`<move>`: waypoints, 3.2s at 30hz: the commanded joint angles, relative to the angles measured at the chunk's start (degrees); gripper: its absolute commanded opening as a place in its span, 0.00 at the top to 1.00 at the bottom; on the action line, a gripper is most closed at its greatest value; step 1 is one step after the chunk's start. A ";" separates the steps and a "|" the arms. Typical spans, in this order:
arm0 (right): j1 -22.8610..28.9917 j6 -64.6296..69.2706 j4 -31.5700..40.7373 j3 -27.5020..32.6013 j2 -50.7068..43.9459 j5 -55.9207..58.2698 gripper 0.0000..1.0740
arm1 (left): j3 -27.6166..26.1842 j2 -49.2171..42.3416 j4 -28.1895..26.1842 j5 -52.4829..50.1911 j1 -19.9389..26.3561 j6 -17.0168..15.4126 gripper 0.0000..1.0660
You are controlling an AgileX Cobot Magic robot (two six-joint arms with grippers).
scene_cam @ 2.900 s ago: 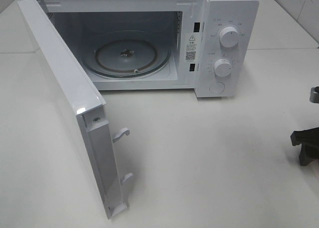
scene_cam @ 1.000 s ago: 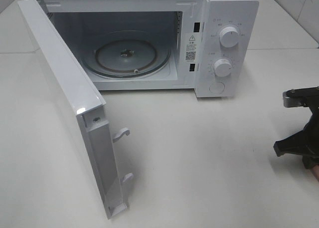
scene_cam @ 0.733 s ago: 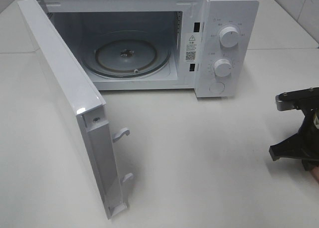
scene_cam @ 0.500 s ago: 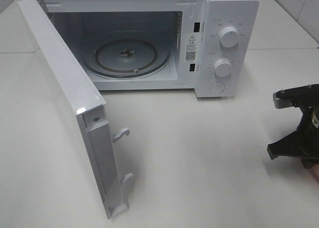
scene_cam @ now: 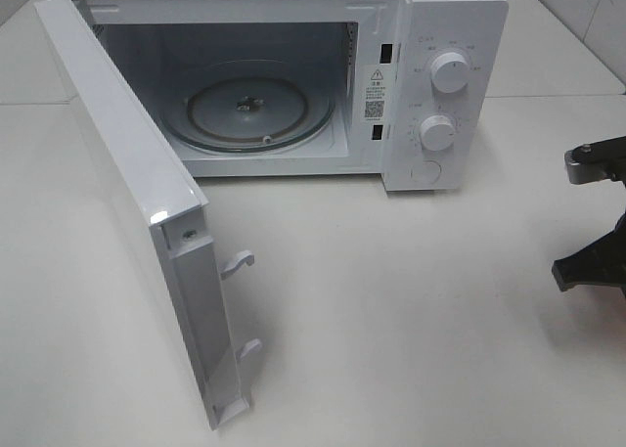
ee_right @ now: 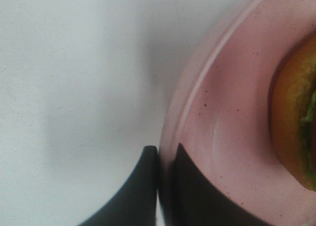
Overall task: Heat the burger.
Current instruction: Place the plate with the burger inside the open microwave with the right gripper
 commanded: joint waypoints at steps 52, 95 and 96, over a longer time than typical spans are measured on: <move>30.37 -4.30 -2.23 0.11 -8.82 18.51 1.00 | 0.11 -0.69 -0.29 -0.06 0.11 -0.17 0.06; 42.11 -32.95 -2.69 0.11 -8.82 6.65 0.99 | 0.11 -0.69 -0.29 -0.06 0.11 -0.17 0.06; 42.11 -35.01 -2.69 0.11 -8.82 6.30 0.99 | 0.11 -0.69 -0.29 -0.06 0.11 -0.17 0.06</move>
